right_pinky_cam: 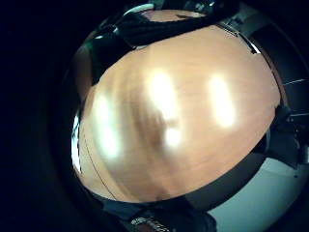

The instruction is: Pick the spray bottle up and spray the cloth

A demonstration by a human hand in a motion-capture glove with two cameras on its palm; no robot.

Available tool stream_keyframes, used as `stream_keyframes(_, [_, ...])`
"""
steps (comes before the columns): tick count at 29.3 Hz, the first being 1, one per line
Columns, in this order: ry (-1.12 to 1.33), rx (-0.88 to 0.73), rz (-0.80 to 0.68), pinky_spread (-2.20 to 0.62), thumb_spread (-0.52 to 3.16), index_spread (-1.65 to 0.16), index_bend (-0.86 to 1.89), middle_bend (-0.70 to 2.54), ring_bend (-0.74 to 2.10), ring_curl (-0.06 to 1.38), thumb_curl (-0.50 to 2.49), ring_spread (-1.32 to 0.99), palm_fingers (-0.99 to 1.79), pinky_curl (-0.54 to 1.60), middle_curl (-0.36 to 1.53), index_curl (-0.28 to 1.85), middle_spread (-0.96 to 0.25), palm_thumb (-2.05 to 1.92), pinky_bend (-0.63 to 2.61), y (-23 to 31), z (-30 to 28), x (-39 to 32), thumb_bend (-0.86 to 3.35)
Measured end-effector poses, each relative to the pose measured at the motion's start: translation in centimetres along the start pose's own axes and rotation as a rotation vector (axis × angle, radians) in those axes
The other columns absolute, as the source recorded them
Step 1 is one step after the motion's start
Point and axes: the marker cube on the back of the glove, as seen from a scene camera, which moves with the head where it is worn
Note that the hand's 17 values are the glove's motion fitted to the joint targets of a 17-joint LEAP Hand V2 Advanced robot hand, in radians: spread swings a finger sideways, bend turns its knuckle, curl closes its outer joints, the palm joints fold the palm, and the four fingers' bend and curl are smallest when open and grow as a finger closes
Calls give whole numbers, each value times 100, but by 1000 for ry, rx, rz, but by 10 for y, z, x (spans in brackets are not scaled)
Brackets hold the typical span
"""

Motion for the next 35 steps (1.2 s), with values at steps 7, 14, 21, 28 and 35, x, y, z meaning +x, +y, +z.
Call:
stream_keyframes(7, [4,74,30,26,115,-36,16,19,26,21,18,4,58,25,25,28,-1,52,32,-44,-12,-5,17])
stream_keyframes(14, [-105,107,95,25,119,-33,15,21,31,25,20,1,67,26,28,28,-2,57,29,-89,-5,0,15])
stream_keyframes(21, [-528,173,172,22,118,-30,13,27,35,28,25,-3,77,27,33,28,-6,71,25,-127,19,2,18])
stream_keyframes(28, [-732,305,68,16,106,-30,31,34,32,29,32,-10,106,23,37,35,-15,87,11,-134,37,-7,20])
stream_keyframes(35, [-843,357,-179,-4,98,-29,14,44,45,36,38,-16,126,30,43,36,-20,89,27,-136,42,-23,14])
